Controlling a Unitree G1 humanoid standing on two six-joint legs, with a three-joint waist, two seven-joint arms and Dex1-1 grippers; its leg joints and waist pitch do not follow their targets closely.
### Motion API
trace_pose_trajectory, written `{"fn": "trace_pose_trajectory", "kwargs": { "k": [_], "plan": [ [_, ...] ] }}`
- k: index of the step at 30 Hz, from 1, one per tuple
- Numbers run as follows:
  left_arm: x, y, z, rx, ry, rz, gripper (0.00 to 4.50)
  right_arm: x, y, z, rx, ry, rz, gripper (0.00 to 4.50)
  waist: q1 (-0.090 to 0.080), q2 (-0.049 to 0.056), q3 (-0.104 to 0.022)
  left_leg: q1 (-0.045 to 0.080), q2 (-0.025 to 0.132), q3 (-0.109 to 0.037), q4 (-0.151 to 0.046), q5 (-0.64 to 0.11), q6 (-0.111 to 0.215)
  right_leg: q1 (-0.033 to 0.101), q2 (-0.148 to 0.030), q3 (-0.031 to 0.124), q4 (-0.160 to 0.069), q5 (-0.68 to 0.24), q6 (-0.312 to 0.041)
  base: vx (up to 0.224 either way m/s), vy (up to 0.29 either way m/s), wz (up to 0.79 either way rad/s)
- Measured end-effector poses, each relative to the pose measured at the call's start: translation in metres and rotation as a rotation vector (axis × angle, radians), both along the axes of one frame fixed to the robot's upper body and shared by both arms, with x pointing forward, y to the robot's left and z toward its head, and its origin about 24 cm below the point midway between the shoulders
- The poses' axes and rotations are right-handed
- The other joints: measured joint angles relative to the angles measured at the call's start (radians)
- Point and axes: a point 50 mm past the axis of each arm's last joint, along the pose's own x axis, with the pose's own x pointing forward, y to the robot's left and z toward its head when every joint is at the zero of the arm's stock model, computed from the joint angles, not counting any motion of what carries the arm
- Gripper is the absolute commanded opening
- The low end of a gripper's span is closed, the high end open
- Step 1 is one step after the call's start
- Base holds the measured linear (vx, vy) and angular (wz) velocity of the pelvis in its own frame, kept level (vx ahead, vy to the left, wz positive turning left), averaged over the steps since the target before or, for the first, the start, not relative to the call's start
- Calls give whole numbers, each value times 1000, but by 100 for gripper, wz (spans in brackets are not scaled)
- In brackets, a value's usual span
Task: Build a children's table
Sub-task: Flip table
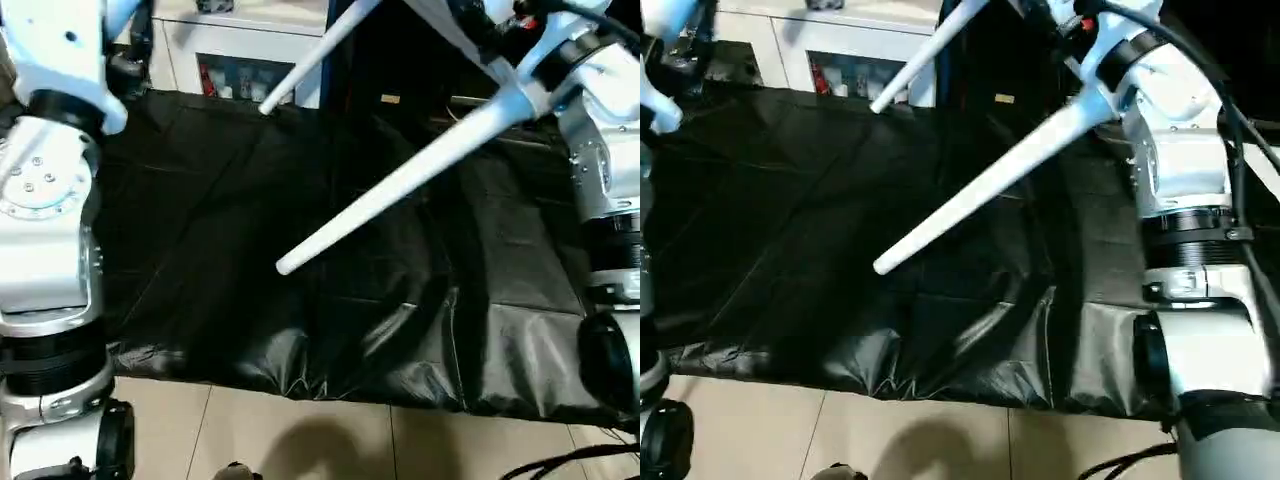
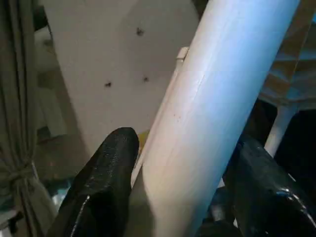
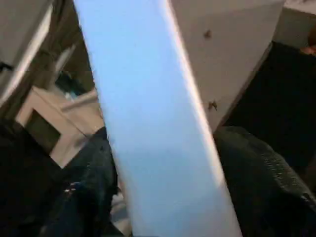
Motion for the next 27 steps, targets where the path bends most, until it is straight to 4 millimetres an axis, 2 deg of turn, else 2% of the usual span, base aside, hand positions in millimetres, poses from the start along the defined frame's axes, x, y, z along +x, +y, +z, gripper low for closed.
{"fn": "trace_pose_trajectory", "kwargs": {
  "k": [4,6,11,14,16,19,20,21,22,24,26,27],
  "plan": [
    [2,2,-4,-13,24,14,241,-3,2,3,39,-46,30,373,1,0,0,0,0,0,0,1,0,0,0,0,0,1,0,0,0,0],
    [3,3,-6,-18,41,19,235,-7,3,6,110,-81,91,397,3,0,0,-1,0,-1,0,1,0,0,0,0,0,1,0,0,0,0],
    [6,5,-11,-27,72,26,221,-36,7,26,230,-273,283,408,7,0,0,-1,1,-1,0,1,0,0,0,-1,0,1,0,0,0,0],
    [8,6,-13,-28,85,32,215,-50,11,19,222,-262,408,408,8,-2,-1,0,2,-1,0,1,0,1,1,-1,-1,2,0,0,0,0],
    [8,7,-15,-28,92,34,210,-52,13,11,216,-217,449,408,8,-2,-1,0,2,-1,0,4,0,1,1,-1,-1,4,0,0,0,0],
    [9,9,-16,-22,103,43,206,-58,28,-19,137,-58,532,408,7,-4,-2,2,3,-2,0,4,-1,3,2,-2,-1,4,0,0,0,0],
    [9,10,-17,-18,107,46,204,-57,35,-38,111,25,542,408,7,-4,-2,2,3,-2,0,4,-1,3,3,-2,-1,4,0,0,0,0],
    [10,11,-17,-16,107,47,202,-55,38,-53,106,94,524,437,7,-4,-2,2,3,-2,0,5,-1,3,3,-2,-1,5,0,0,0,0],
    [10,11,-17,-13,107,47,201,-52,39,-68,109,164,488,444,7,-4,-2,2,3,-2,0,5,-2,2,3,-2,-1,5,0,0,0,0],
    [10,12,-17,-2,108,46,200,-49,39,-118,102,379,379,447,9,-6,-4,2,3,-3,0,5,-2,3,3,-2,-1,5,1,0,0,0],
    [10,13,-17,2,109,53,197,-54,39,-163,81,579,340,450,8,-5,-3,0,3,-2,0,5,-2,1,2,-2,-2,5,0,0,0,0],
    [10,14,-17,2,108,55,197,-56,40,-174,75,634,335,450,7,-4,-2,-1,3,-2,0,5,-2,0,2,-1,-2,6,0,0,0,0]
  ]
}}
